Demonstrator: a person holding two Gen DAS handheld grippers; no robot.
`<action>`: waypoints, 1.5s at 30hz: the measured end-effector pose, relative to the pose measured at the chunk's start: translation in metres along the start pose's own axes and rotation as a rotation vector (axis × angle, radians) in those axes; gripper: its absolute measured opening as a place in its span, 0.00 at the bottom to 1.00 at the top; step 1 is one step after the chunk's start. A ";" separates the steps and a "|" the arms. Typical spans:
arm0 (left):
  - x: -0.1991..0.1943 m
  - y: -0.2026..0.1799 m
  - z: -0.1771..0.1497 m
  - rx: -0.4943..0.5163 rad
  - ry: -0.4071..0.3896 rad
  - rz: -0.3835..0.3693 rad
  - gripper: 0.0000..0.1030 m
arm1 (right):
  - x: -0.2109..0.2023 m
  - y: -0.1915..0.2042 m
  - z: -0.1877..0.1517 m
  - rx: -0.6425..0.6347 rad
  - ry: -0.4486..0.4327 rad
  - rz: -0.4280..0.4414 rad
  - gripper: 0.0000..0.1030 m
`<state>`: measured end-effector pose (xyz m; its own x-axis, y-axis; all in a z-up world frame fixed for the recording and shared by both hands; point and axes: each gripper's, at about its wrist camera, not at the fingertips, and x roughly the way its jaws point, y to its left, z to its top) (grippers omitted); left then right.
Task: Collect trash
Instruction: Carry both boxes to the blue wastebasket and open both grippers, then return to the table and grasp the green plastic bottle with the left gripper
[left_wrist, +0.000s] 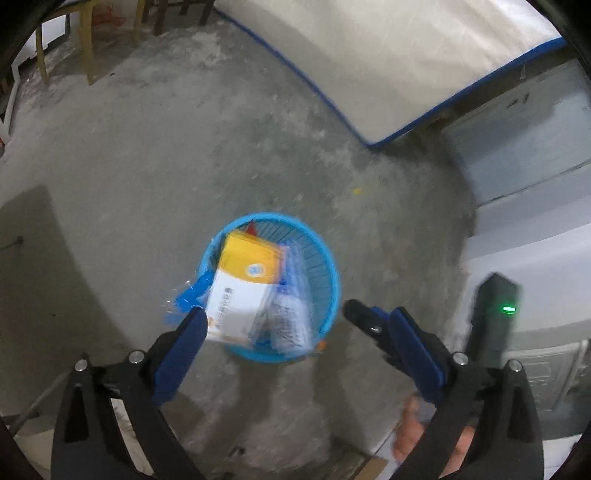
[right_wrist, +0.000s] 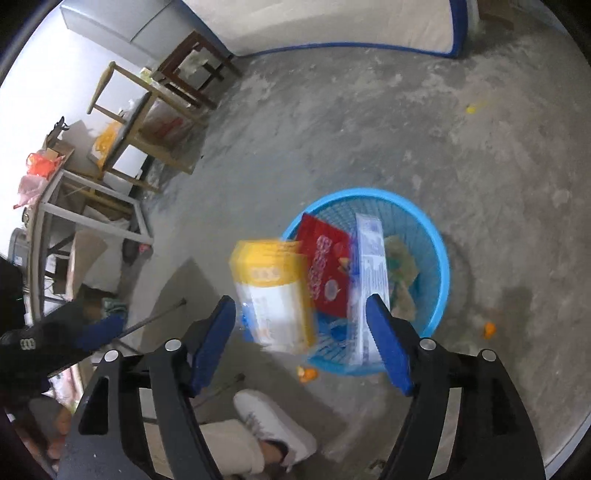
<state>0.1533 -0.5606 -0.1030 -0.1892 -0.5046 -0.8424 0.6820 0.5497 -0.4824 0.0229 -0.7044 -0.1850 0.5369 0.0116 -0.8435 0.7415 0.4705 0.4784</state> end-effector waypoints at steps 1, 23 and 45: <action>-0.007 0.001 -0.002 0.011 -0.014 0.001 0.94 | 0.000 -0.003 -0.003 0.002 -0.003 -0.007 0.68; -0.161 0.027 -0.122 0.184 -0.284 0.028 0.94 | -0.059 0.020 -0.073 -0.061 -0.046 0.063 0.71; -0.314 0.189 -0.302 -0.056 -0.643 0.366 0.94 | -0.070 0.292 -0.180 -0.781 -0.149 0.075 0.92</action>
<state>0.1281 -0.0977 -0.0023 0.5060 -0.5635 -0.6531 0.5817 0.7819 -0.2240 0.1296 -0.4088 -0.0304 0.6632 -0.0237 -0.7481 0.2343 0.9558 0.1774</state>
